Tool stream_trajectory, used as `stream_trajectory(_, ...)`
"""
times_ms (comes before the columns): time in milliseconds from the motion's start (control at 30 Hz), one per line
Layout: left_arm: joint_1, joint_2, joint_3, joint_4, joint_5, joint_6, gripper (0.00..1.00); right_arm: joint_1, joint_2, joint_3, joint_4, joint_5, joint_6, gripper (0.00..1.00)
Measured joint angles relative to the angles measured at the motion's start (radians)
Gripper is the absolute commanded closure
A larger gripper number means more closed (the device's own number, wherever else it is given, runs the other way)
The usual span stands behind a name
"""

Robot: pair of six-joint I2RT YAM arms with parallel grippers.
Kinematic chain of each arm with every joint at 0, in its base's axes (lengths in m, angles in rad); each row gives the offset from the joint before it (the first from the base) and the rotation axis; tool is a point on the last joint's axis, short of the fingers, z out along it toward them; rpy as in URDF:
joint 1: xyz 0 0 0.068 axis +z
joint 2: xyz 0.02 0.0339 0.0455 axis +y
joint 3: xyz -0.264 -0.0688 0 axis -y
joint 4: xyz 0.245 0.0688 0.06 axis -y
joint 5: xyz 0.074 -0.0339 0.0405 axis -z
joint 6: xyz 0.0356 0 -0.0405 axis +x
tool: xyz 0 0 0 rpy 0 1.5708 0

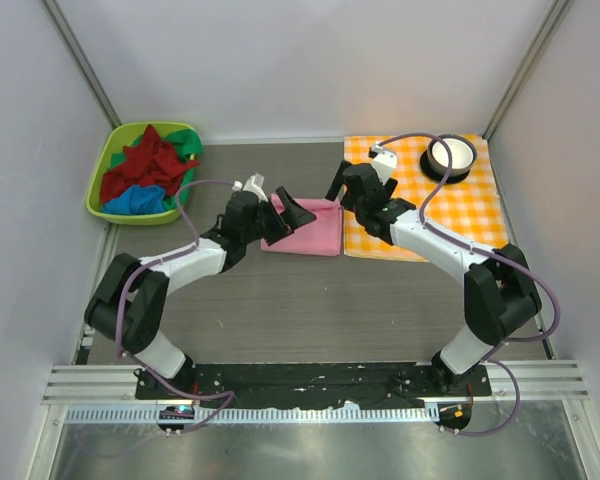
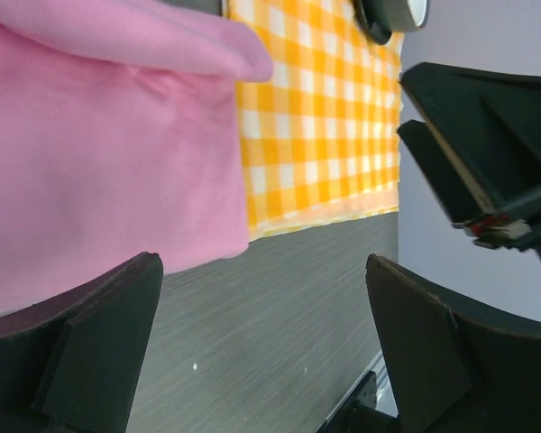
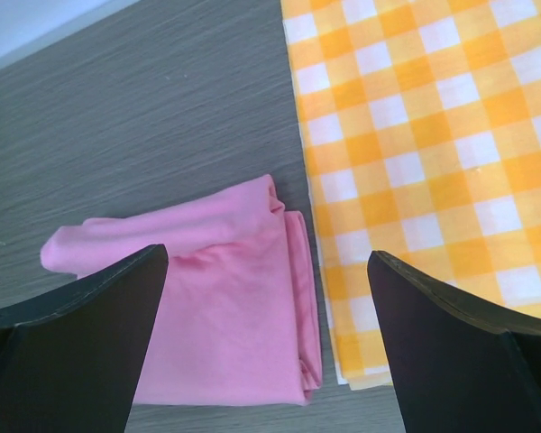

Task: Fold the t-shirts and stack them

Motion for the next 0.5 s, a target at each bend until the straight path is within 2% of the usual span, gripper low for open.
stream_trajectory(333, 0.004, 0.225, -0.068, 0.325, 0.057, 0.024, 0.0, -0.002, -0.058, -0.035, -0.026, -0.03, -0.024, 0.01)
stream_trajectory(500, 0.004, 0.286, -0.112, 0.415, 0.057, 0.024, 0.0, -0.002, -0.058, -0.03, -0.04, -0.073, -0.029, 0.0)
